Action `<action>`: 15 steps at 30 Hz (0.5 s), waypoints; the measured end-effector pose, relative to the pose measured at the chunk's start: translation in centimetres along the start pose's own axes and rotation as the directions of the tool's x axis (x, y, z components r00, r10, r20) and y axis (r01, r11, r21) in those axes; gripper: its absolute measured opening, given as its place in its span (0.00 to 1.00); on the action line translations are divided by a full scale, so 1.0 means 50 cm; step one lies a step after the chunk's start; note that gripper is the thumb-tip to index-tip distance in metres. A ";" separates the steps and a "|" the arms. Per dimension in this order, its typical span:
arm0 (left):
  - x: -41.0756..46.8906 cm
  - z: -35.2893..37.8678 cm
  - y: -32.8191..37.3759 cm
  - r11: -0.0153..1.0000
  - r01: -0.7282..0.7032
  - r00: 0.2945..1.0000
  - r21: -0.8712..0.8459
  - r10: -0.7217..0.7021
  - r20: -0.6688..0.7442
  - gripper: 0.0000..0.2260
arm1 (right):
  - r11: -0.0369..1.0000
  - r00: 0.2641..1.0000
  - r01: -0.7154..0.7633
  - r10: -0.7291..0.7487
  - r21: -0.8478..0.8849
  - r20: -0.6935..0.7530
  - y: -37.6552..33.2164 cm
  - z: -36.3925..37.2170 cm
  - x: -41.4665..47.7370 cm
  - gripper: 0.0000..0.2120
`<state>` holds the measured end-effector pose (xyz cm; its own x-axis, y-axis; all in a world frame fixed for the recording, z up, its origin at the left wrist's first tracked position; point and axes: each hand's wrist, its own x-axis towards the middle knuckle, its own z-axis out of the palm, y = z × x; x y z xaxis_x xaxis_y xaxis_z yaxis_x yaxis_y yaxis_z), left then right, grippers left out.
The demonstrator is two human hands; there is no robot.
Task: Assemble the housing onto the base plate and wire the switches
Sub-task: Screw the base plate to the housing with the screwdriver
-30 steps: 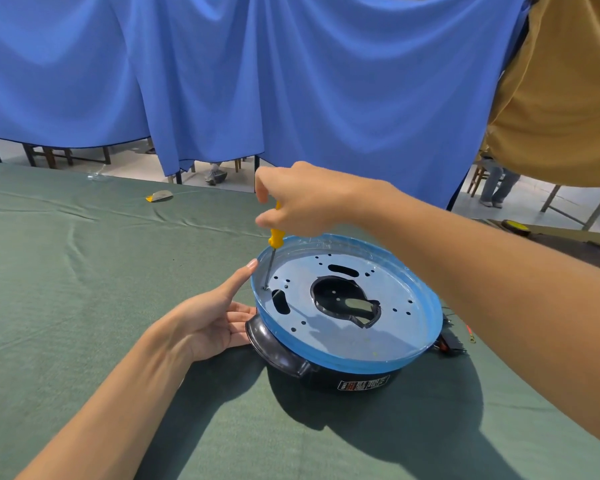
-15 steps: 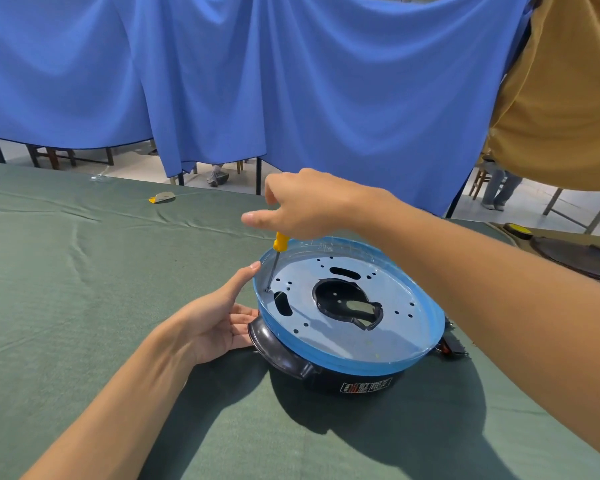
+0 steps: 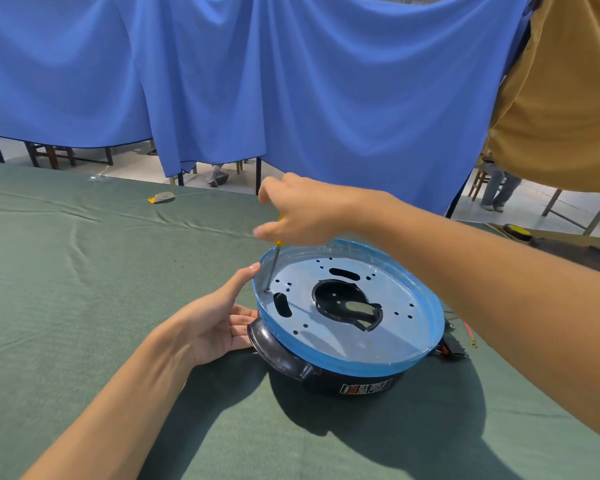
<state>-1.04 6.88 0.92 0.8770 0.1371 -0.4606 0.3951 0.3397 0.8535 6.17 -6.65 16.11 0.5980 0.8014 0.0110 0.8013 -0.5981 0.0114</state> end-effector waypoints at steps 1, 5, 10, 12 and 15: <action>0.001 0.000 0.001 1.000 0.004 1.000 0.001 -0.004 0.001 0.40 | 1.000 0.999 0.005 -0.006 0.020 0.044 0.005 -0.011 -0.002 0.19; 0.002 0.003 0.001 1.000 0.005 1.000 -0.004 -0.005 0.000 0.37 | 0.998 0.995 0.070 -0.070 0.004 -0.069 0.011 -0.029 -0.001 0.16; 0.005 0.002 -0.001 1.000 -0.002 1.000 -0.005 0.002 0.001 0.36 | 0.993 0.986 0.005 -0.025 -0.122 -0.166 -0.005 -0.008 0.012 0.21; 0.005 0.001 -0.001 1.000 -0.002 1.000 -0.002 0.002 0.001 0.36 | 0.994 0.999 -0.001 -0.003 -0.106 -0.035 -0.008 -0.020 0.012 0.20; 0.004 0.001 -0.001 1.000 -0.003 1.000 -0.007 0.003 -0.002 0.37 | 0.997 0.998 0.045 -0.043 -0.055 0.042 -0.006 -0.038 0.013 0.18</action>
<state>-0.84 6.84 0.81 0.8774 0.1401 -0.4589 0.3909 0.3458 0.8530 6.29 -5.97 18.03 0.5634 0.8256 -0.0317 0.8253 -0.5607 0.0671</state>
